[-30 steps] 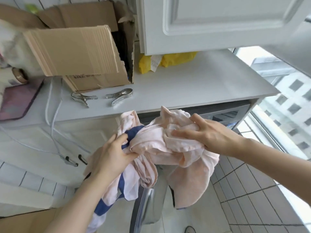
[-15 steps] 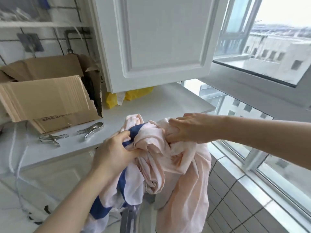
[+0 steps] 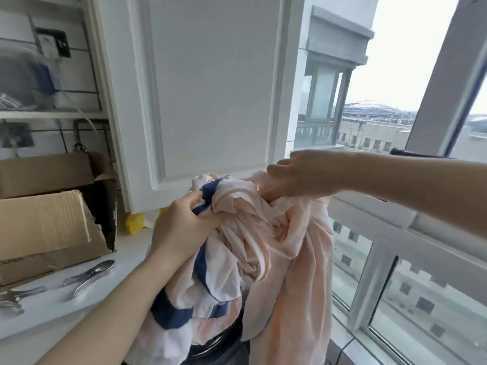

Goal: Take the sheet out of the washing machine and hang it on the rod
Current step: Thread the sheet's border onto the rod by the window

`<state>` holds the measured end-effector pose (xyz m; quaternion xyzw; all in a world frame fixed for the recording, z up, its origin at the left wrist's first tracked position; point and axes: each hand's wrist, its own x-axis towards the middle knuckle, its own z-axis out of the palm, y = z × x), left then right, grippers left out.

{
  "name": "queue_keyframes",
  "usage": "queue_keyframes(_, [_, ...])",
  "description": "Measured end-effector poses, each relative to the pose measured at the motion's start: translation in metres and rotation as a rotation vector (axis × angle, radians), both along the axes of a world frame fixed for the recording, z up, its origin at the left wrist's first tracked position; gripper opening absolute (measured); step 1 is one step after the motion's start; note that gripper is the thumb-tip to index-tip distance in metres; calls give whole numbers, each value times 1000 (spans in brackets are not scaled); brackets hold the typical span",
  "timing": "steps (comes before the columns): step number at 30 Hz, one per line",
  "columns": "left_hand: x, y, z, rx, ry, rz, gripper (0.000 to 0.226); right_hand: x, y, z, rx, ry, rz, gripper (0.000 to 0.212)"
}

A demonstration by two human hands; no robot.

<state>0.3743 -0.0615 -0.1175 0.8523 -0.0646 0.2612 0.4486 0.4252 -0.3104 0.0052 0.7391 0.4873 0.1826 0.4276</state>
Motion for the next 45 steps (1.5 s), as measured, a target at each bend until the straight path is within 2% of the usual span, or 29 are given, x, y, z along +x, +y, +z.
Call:
queue_keyframes(3, [17,-17,22,-23,-46,3,54,14,-3,28,48,-39,-157,39])
queue_keyframes(6, [30,-30,43,-39,-84,-4,51,24,-5,54,8,-94,-289,37])
queue_keyframes(9, [38,-41,65,-14,-125,-32,45,20,-13,75,10,-133,-365,39])
queue_keyframes(17, [44,-71,117,45,-227,-18,58,4,-67,110,110,-400,-272,41])
queue_keyframes(22, [31,-91,144,16,-283,-12,44,-15,-96,128,198,-532,-251,39])
queue_keyframes(27, [12,-110,162,6,-324,-14,44,-35,-120,135,273,-544,-285,48])
queue_keyframes(33, [-11,-125,179,42,-357,50,42,-51,-140,143,373,-578,-244,46])
queue_keyframes(40, [-51,-128,198,37,-452,76,38,-88,-170,158,403,-724,-167,49])
queue_keyframes(45, [-88,-129,207,21,-502,12,45,-133,-185,166,423,-780,-216,46])
